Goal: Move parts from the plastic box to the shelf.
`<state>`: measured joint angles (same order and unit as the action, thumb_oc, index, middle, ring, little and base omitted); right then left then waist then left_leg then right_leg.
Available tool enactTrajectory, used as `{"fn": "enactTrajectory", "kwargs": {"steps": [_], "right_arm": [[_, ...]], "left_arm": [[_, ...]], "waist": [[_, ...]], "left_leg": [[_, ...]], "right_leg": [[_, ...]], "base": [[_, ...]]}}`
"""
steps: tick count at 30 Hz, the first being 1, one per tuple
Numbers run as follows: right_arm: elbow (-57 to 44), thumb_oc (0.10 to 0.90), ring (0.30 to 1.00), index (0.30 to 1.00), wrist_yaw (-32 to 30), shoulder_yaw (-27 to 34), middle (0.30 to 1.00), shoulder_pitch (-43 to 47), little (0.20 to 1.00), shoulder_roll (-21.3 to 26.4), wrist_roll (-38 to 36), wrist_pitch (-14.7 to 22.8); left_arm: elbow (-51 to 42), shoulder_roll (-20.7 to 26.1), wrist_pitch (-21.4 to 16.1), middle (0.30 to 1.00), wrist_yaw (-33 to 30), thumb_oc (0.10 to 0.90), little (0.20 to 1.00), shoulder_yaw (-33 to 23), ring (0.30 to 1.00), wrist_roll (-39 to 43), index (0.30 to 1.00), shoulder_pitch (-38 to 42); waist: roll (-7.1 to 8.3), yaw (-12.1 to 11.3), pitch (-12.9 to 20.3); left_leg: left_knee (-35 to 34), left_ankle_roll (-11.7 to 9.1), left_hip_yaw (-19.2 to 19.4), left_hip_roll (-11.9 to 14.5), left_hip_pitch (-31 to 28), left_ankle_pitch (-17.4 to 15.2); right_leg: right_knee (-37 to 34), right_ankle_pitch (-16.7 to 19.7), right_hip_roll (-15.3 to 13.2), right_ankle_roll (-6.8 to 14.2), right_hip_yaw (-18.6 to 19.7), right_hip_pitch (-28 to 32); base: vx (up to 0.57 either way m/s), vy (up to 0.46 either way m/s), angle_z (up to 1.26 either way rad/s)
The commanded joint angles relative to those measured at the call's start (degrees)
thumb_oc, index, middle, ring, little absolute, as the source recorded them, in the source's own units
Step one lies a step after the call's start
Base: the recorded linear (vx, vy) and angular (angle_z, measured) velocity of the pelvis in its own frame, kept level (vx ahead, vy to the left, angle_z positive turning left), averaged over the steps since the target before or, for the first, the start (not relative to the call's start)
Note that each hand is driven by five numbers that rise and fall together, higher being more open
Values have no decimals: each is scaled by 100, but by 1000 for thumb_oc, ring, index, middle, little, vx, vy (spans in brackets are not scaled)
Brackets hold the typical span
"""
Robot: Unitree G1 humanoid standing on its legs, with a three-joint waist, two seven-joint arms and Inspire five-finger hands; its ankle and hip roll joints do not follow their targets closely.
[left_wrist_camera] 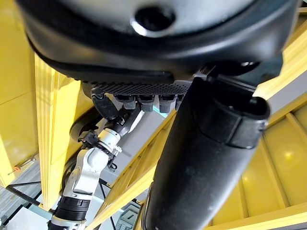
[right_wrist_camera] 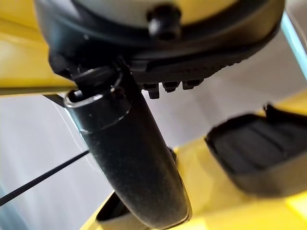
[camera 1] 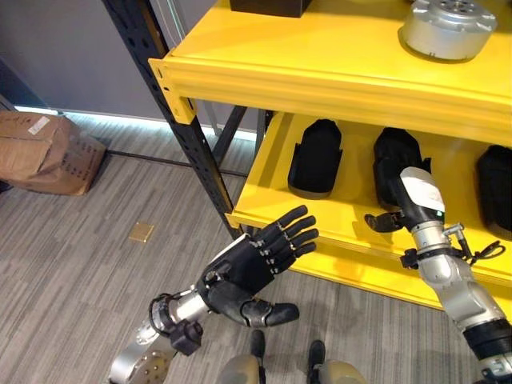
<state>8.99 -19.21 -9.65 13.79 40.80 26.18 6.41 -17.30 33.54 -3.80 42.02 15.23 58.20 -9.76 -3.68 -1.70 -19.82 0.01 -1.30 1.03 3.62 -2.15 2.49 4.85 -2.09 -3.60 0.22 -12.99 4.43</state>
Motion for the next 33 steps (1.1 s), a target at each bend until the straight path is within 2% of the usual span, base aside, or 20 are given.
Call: {"fn": "enactTrajectory", "kwargs": {"steps": [1,5,8,13,19,21,24,27,29,33], "right_arm": [[-433,900,1000,1000,-578,568,1000,501,1000,305,286,424],[-417,900,1000,1000,-333,517,1000,418,1000,306,-14,355],[-342,900,1000,1000,199,385,1000,463,1000,329,-174,531],[-335,900,1000,1000,664,138,1000,578,1000,493,-482,459],[-91,900,1000,1000,857,9,1000,759,1000,524,-779,294],[87,900,1000,1000,653,-13,1000,864,1000,521,-446,390],[133,900,1000,1000,556,-9,1000,881,1000,533,-411,399],[298,900,1000,1000,-50,120,1000,927,1000,521,-195,227],[501,900,1000,1000,-693,301,1000,919,1000,462,77,199],[521,900,1000,1000,-699,416,1000,912,1000,420,88,188]], "left_arm": [[-628,-150,-341,1000,363,900,1000,-156,1000,374,1000,27],[-629,-145,-348,1000,363,900,1000,-148,1000,392,1000,21],[-628,-113,-352,1000,303,900,1000,-116,1000,387,1000,60],[-557,-77,-312,1000,331,900,1000,-141,1000,370,1000,105],[-535,-69,-228,1000,363,900,1000,-150,1000,341,1000,166],[-534,-86,-173,1000,341,900,1000,-153,1000,328,1000,212],[-532,-91,-162,1000,347,900,1000,-157,1000,323,1000,215],[-521,-98,-128,1000,392,900,1000,-156,1000,317,1000,219],[-536,-83,-150,1000,418,900,1000,-132,1000,386,1000,224],[-553,-86,-159,1000,413,900,1000,-108,1000,393,1000,239]], "waist": [[-58,-43,430],[-73,-18,421],[-60,-8,397],[-40,-6,365],[-33,-30,308],[-35,-52,291],[-37,-60,286],[-64,-73,251],[-109,-65,226],[-140,-55,207]], "left_leg": [[134,-383,-244,795,148,173],[149,-382,-229,787,150,170],[201,-377,-223,773,177,142],[235,-383,-208,781,197,138],[270,-381,-209,785,210,126],[304,-383,-211,790,220,110],[321,-381,-216,789,232,104],[352,-381,-232,787,253,98],[384,-380,-235,780,279,82],[386,-380,-248,757,297,80]], "right_leg": [[1076,-627,-590,247,321,-308],[1088,-628,-601,249,339,-319],[1127,-637,-609,254,364,-358],[1150,-616,-602,258,388,-414],[1188,-614,-602,255,397,-438],[1238,-641,-601,246,385,-446],[1255,-649,-600,242,383,-451],[1330,-681,-597,233,384,-472],[1396,-717,-604,229,391,-504],[1424,-730,-615,230,393,-530]], "base": [[31,18,0],[0,0,0],[0,0,0],[2,-7,0],[4,-11,0],[23,-38,1],[0,0,0],[0,0,0],[0,0,0],[0,0,0]]}}
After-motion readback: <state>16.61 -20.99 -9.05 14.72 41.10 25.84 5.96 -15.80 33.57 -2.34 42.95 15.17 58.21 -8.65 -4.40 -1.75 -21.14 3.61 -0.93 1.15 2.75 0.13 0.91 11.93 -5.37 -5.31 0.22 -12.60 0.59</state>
